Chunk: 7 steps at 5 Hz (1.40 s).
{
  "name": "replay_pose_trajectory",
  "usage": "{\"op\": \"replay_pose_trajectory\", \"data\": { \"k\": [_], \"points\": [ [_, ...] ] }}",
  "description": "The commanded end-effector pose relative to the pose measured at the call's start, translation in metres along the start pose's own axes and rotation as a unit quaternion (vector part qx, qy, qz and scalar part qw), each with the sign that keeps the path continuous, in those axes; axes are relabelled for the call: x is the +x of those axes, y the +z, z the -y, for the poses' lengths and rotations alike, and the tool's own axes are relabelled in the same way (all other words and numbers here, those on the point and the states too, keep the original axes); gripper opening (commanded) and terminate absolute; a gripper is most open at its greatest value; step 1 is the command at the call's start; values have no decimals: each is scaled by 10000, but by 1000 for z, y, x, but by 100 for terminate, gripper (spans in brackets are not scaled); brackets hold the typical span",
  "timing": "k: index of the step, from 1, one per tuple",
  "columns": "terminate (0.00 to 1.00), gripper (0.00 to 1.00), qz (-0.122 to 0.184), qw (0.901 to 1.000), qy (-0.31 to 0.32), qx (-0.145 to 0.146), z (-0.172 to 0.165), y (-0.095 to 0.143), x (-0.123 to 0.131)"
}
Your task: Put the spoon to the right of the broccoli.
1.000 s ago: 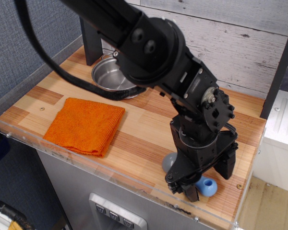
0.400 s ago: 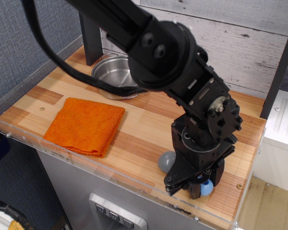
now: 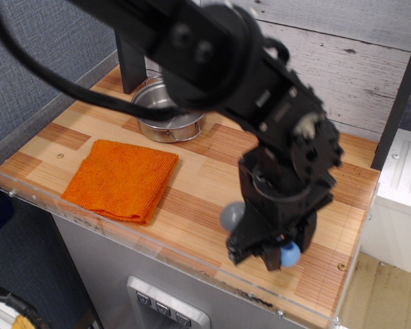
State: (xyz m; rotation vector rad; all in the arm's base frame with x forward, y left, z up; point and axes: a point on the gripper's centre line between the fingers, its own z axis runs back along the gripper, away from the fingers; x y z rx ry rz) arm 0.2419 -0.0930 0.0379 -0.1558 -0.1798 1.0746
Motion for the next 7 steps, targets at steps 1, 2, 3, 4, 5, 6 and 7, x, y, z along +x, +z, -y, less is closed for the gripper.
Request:
{"op": "replay_pose_trajectory", "data": {
  "k": [1, 2, 3, 4, 5, 6, 7],
  "points": [
    [0, 0, 249, 9909, -1324, -25, 32, 31, 15],
    [0, 0, 478, 9732, -2236, 228, 50, 37, 16],
    [0, 0, 596, 9421, -3280, 376, 61, 35, 19],
    [0, 0, 554, 9255, -3728, 374, 72, 27, 22],
    [0, 0, 439, 9157, -3986, 270, 80, 14, 24],
    [0, 0, 212, 9079, -4183, 180, 82, -5, 29],
    [0, 0, 102, 8940, -4479, 124, 88, -19, 38]
  ]
}}
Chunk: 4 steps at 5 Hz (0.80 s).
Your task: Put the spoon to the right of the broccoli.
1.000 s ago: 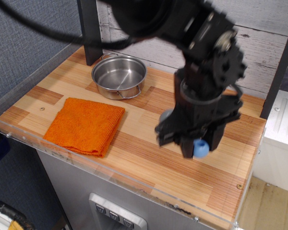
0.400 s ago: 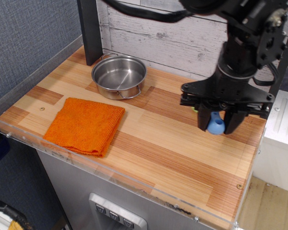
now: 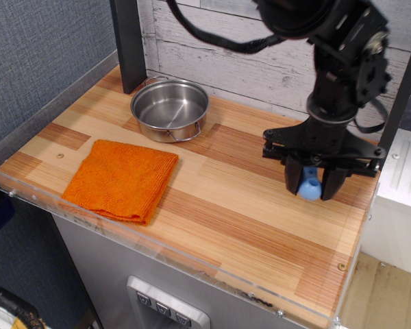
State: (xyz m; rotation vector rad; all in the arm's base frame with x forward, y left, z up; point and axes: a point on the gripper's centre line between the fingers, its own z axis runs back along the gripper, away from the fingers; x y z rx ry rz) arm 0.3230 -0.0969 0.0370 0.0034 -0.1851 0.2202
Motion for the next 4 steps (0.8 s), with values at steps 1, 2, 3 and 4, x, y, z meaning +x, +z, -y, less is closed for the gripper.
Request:
{"op": "replay_pose_trajectory", "data": {
  "k": [1, 2, 3, 4],
  "points": [
    [0, 0, 118, 9972, -591, -434, 14, -5, 25],
    [0, 0, 146, 9959, -667, -587, 19, -3, 28],
    [0, 0, 114, 9952, -731, -645, 22, -5, 23],
    [0, 0, 39, 9947, -782, -669, 24, -6, 19]
  ]
}}
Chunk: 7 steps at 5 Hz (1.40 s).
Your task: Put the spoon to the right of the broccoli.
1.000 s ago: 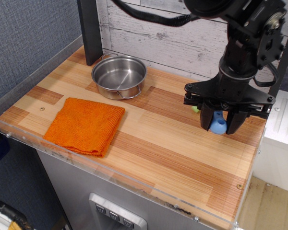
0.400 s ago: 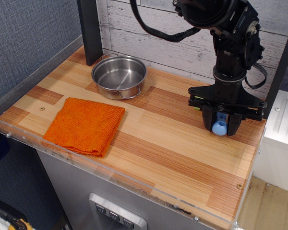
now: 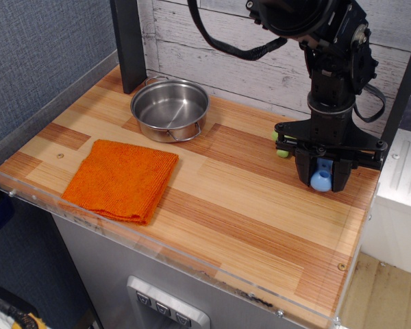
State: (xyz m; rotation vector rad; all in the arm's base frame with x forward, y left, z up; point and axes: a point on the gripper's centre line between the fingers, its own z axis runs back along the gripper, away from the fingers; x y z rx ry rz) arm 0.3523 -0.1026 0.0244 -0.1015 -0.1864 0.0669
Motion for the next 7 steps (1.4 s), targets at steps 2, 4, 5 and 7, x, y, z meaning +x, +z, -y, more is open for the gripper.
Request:
{"op": "replay_pose_trajectory", "data": {
  "k": [2, 4, 5, 7],
  "points": [
    [0, 0, -223, 9988, -188, -396, 18, -5, -5],
    [0, 100, -194, 9993, 324, -77, 13, -4, -1],
    [0, 100, -125, 9993, 366, 8, 14, 0, -2],
    [0, 100, -69, 9994, 343, 25, 20, 13, 1]
  ]
}}
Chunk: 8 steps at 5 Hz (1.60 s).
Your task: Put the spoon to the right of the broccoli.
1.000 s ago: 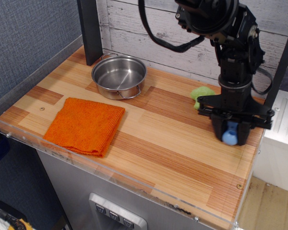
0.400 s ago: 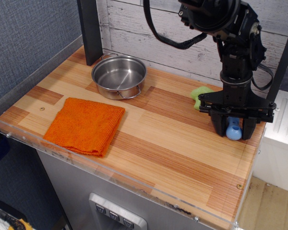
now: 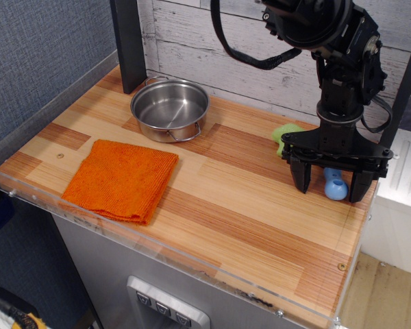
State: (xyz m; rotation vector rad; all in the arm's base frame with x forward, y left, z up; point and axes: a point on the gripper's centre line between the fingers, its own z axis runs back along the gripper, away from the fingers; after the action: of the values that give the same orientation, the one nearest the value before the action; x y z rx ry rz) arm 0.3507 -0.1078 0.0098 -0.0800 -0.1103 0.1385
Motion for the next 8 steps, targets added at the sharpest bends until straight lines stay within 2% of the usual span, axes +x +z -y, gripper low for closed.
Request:
{"op": "replay_pose_trajectory", "data": {
  "k": [1, 2, 3, 4, 8],
  "points": [
    [0, 100, 459, 9989, -11, -121, 18, 48, 7],
    [0, 100, 701, 9975, -42, -123, 22, 72, 10],
    [0, 100, 856, 9962, -118, -101, 27, 93, 2],
    [0, 100, 1277, 9917, -1, 176, 31, 114, -18],
    [0, 100, 1277, 9917, -1, 176, 31, 114, -18]
  ]
}}
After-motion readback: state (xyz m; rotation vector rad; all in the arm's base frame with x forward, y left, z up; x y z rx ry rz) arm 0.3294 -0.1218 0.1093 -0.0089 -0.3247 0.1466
